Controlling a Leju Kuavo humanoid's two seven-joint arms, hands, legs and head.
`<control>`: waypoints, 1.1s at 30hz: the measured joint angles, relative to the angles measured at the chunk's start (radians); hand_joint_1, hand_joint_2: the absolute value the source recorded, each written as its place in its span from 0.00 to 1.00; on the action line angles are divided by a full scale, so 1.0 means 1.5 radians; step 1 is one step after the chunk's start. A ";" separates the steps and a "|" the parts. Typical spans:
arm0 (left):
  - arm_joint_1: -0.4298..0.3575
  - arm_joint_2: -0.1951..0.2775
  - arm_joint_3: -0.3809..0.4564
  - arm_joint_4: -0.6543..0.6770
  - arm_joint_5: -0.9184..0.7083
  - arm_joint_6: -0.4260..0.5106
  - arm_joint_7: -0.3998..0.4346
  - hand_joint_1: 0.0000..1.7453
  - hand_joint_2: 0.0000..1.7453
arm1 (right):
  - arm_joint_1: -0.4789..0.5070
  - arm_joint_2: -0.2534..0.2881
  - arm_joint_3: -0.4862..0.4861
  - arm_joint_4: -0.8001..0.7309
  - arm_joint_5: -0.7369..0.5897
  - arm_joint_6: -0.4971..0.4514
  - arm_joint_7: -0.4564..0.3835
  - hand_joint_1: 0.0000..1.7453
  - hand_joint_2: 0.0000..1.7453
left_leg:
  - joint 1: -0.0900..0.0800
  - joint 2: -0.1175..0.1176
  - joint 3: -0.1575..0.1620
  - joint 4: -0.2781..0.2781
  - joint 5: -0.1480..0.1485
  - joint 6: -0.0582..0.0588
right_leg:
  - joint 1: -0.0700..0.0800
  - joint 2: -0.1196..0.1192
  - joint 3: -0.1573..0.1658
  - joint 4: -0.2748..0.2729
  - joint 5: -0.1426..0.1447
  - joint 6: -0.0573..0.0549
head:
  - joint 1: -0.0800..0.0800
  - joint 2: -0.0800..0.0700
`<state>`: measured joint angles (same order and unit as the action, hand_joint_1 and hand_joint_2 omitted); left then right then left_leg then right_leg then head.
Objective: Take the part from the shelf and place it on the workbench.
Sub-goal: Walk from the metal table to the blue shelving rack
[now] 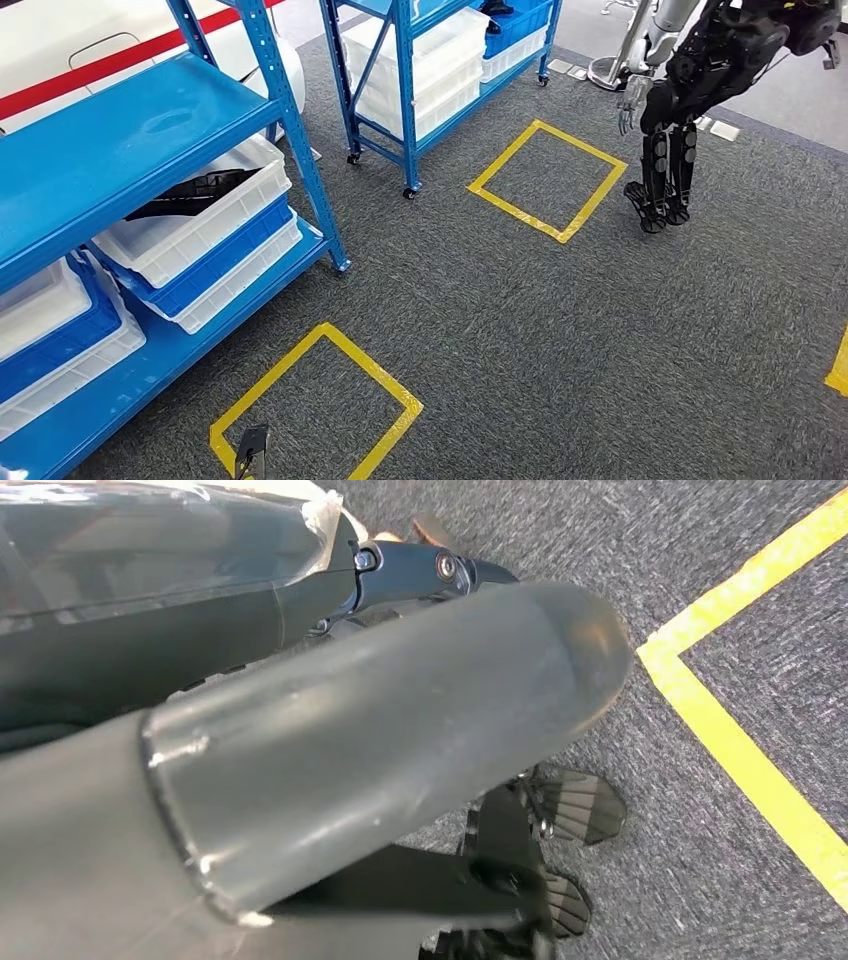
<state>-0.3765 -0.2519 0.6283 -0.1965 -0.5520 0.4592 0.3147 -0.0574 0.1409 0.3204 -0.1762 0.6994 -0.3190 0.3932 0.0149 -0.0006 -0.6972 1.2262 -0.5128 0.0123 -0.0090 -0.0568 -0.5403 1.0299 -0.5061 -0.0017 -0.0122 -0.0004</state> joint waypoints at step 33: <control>-0.003 0.004 0.002 0.000 -0.005 0.008 0.004 0.00 0.00 | -0.001 0.001 0.000 0.000 0.020 0.009 -0.010 0.00 0.00 | -0.012 0.036 0.047 -0.103 0.040 0.015 | 0.003 -0.013 0.000 -0.001 0.000 -0.001 | -0.001 0.000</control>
<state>-0.3813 -0.2460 0.6308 -0.1965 -0.5590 0.4711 0.3204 -0.0591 0.1429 0.3201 -0.1762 0.7288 -0.3052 0.3780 -0.0038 0.0528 -0.6261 1.0722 -0.4530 0.0343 -0.0045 -0.0764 -0.5397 1.0277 -0.5063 -0.0026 -0.0140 -0.0004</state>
